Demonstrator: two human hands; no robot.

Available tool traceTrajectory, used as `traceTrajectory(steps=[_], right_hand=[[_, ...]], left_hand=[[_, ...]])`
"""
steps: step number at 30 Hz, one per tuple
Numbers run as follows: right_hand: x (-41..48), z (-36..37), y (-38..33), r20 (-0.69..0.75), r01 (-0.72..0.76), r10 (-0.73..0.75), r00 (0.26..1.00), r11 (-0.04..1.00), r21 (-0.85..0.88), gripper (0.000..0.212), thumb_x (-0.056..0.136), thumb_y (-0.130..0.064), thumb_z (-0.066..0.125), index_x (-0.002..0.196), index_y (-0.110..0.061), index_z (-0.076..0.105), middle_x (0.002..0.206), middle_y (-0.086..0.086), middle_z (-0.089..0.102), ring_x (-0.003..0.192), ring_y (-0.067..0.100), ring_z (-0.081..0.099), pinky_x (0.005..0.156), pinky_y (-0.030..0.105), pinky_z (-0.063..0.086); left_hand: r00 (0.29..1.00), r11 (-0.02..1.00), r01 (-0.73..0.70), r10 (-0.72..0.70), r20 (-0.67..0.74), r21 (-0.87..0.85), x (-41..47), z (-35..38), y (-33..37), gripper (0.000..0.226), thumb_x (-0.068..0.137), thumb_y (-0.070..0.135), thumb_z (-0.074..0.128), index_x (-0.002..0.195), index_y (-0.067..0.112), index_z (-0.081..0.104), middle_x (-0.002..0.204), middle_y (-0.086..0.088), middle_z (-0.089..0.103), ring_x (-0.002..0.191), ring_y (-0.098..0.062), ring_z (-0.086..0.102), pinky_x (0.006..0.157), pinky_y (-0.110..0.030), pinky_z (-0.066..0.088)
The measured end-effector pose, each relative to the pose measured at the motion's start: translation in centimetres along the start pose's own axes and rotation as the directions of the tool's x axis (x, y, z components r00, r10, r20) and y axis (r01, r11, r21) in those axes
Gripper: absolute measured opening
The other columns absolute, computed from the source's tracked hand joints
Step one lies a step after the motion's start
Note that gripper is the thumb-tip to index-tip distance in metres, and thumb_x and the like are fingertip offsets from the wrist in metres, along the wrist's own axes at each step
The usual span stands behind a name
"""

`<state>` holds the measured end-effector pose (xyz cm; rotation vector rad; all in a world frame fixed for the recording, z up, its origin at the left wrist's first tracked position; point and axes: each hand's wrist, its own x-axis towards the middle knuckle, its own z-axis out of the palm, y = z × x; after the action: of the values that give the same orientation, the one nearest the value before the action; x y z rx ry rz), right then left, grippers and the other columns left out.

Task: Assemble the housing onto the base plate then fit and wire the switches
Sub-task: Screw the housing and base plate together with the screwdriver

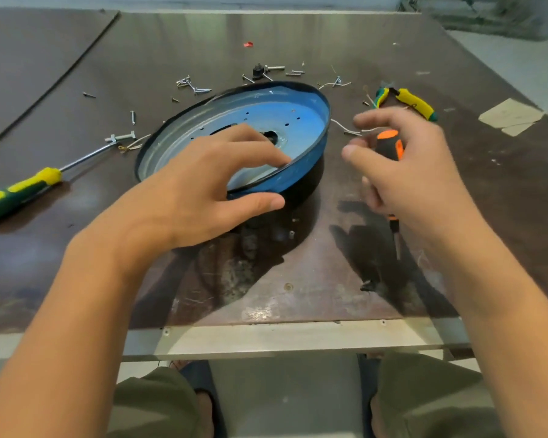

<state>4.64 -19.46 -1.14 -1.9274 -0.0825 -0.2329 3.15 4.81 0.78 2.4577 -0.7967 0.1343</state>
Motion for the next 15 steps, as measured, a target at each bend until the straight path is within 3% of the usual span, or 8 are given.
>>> traceTrajectory(steps=[2,4,5,7,9,11,14,15], right_hand=[[-0.3,0.4,0.1,0.126,-0.28,0.26,0.957,0.945,0.17,0.036,0.091,-0.022,0.07,0.123,-0.02,0.055,0.093,0.027,0.063,0.04,0.014,0.047,0.036,0.019,0.033],[-0.8,1.2,-0.2,0.302,-0.41,0.335,0.892,0.882,0.231,0.033,0.093,-0.024,0.067,0.117,-0.005,0.055,0.103,0.046,0.054,0.043,0.016,0.041,0.035,0.02,0.027],[-1.0,1.6,-0.2,0.376,-0.432,0.316,0.871,0.858,0.278,0.039,0.095,-0.023,0.065,0.116,0.007,0.052,0.099,0.045,0.052,0.043,0.016,0.039,0.035,0.02,0.026],[-1.4,2.6,-0.3,0.463,-0.477,0.275,0.843,0.779,0.406,0.044,0.096,-0.017,0.061,0.115,0.019,0.046,0.091,0.029,0.053,0.039,0.01,0.04,0.033,0.017,0.024],[-1.6,3.5,-0.5,0.475,-0.484,0.245,0.845,0.728,0.485,0.036,0.096,-0.015,0.061,0.113,0.015,0.051,0.081,0.018,0.049,0.038,0.007,0.04,0.033,0.017,0.022],[-1.6,4.2,-0.8,0.452,-0.446,0.205,0.868,0.719,0.533,0.039,0.096,-0.014,0.061,0.119,0.016,0.05,0.089,0.015,0.048,0.04,0.007,0.04,0.033,0.017,0.022],[-1.4,4.6,-1.1,0.378,-0.375,0.163,0.911,0.707,0.6,0.032,0.096,-0.009,0.059,0.12,0.012,0.055,0.099,0.013,0.045,0.042,0.008,0.043,0.033,0.016,0.023],[-1.4,4.7,-1.2,0.363,-0.36,0.154,0.919,0.703,0.613,0.03,0.096,-0.008,0.059,0.119,0.011,0.057,0.098,0.014,0.046,0.043,0.009,0.046,0.033,0.016,0.024]], left_hand=[[0.999,1.0,-0.003,0.002,-0.036,-0.023,0.0,0.0,-0.1,0.041,0.089,0.044,0.067,0.124,0.023,0.065,0.123,0.007,0.06,0.115,-0.01,0.057,0.101,-0.04,0.046],[0.997,0.999,0.006,-0.009,-0.076,-0.043,0.1,-0.1,-0.1,0.043,0.087,0.042,0.065,0.124,0.02,0.065,0.12,0.006,0.062,0.113,-0.009,0.059,0.099,-0.038,0.047],[0.995,0.999,0.007,-0.011,-0.095,-0.045,0.1,-0.2,0.0,0.043,0.087,0.041,0.065,0.124,0.019,0.065,0.119,0.006,0.062,0.111,-0.009,0.059,0.098,-0.036,0.047],[0.992,0.999,0.013,-0.018,-0.123,-0.041,0.2,-0.4,0.2,0.045,0.088,0.04,0.063,0.127,0.017,0.063,0.119,0.006,0.063,0.111,-0.008,0.059,0.098,-0.035,0.047],[0.986,0.998,0.033,-0.041,-0.164,-0.052,0.3,-0.7,0.4,0.048,0.089,0.041,0.061,0.13,0.016,0.062,0.121,0.006,0.063,0.114,-0.007,0.058,0.1,-0.036,0.046],[0.975,0.996,0.047,-0.062,-0.212,-0.077,0.3,-0.9,0.6,0.046,0.09,0.042,0.059,0.128,0.016,0.062,0.12,0.009,0.064,0.113,-0.005,0.059,0.101,-0.033,0.046],[0.96,0.97,0.066,-0.125,-0.25,-0.233,0.1,-1.3,1.2,0.035,0.095,0.043,0.051,0.121,0.022,0.065,0.104,0.02,0.066,0.099,0.009,0.059,0.087,-0.013,0.044],[0.956,0.949,0.074,-0.154,-0.248,-0.307,0.1,-1.6,1.3,0.033,0.099,0.041,0.046,0.119,0.024,0.066,0.103,0.019,0.068,0.098,0.007,0.061,0.085,-0.013,0.045]])
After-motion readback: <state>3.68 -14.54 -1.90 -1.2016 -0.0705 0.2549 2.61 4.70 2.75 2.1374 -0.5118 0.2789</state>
